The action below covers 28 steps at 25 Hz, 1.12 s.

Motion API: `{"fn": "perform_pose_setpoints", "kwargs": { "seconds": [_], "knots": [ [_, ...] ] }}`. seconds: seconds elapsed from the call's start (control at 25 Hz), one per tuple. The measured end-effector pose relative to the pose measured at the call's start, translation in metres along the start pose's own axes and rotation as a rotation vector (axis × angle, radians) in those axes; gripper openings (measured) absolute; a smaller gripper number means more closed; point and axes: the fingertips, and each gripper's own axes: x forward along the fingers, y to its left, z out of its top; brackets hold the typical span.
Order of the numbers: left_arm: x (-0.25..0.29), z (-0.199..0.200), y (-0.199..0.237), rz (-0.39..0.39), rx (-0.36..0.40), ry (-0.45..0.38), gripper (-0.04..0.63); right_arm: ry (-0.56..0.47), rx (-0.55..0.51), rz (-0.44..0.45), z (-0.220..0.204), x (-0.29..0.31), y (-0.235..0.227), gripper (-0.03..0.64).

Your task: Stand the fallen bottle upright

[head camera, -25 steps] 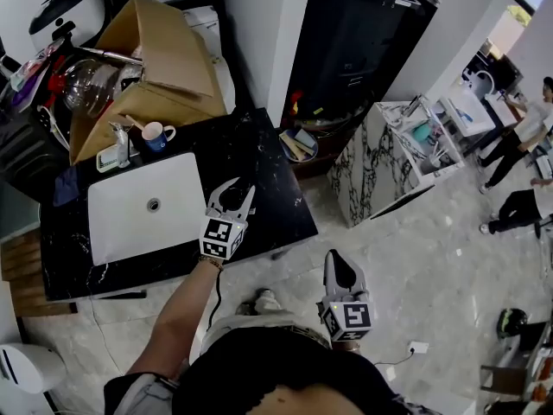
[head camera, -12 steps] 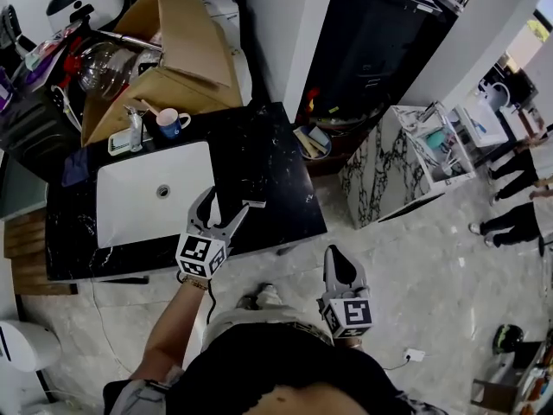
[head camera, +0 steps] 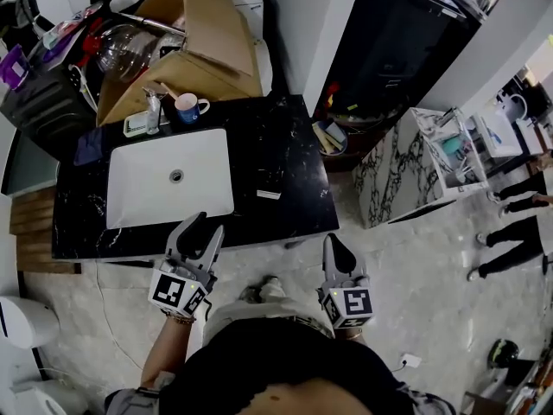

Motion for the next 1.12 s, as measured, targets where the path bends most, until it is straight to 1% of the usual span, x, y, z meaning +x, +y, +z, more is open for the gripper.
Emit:
{"fn": "perform_pose_setpoints", "kwargs": {
  "seconds": [0.08,0.2,0.24,0.32,0.4,0.48,0.56,0.68,0.8,0.92,1.12],
  "knots": [
    [-0.010,-0.001,0.001,0.032,0.006,0.003,0.133,-0.002,-0.001,0.012,0.001,0.003,0.004,0.003],
    [-0.021,-0.006,0.005,0.079,0.015,0.031,0.124,-0.002,-0.002,0.028,0.002,0.005,0.008,0.002],
    [-0.025,-0.007,0.007,0.093,0.013,0.036,0.109,0.000,-0.003,0.033,0.002,0.006,0.009,0.002],
    [-0.032,-0.007,0.012,0.120,0.000,0.034,0.058,0.004,-0.004,0.043,0.001,0.005,0.011,0.002],
    [-0.036,-0.007,0.016,0.130,-0.003,0.032,0.029,0.004,-0.004,0.045,0.000,0.005,0.011,0.002],
    [-0.036,-0.008,0.019,0.134,0.016,0.038,0.006,0.002,-0.004,0.040,0.000,0.005,0.008,0.003],
    [-0.034,-0.007,0.022,0.141,0.021,0.039,0.003,-0.003,-0.004,0.032,0.001,0.005,0.005,0.003],
    [-0.027,-0.006,0.023,0.146,0.006,0.028,0.003,-0.009,-0.003,0.028,0.001,0.006,0.001,0.002],
    [-0.017,-0.002,0.022,0.141,0.025,0.017,0.003,-0.013,-0.003,0.029,0.003,0.006,-0.001,0.003],
    [-0.008,0.012,0.027,0.160,0.040,-0.003,0.003,-0.021,-0.009,0.030,0.008,0.006,-0.003,0.002],
    [-0.001,0.011,0.031,0.175,0.029,-0.012,0.003,-0.017,-0.023,0.022,0.006,0.005,-0.009,0.002]
  ]
}}
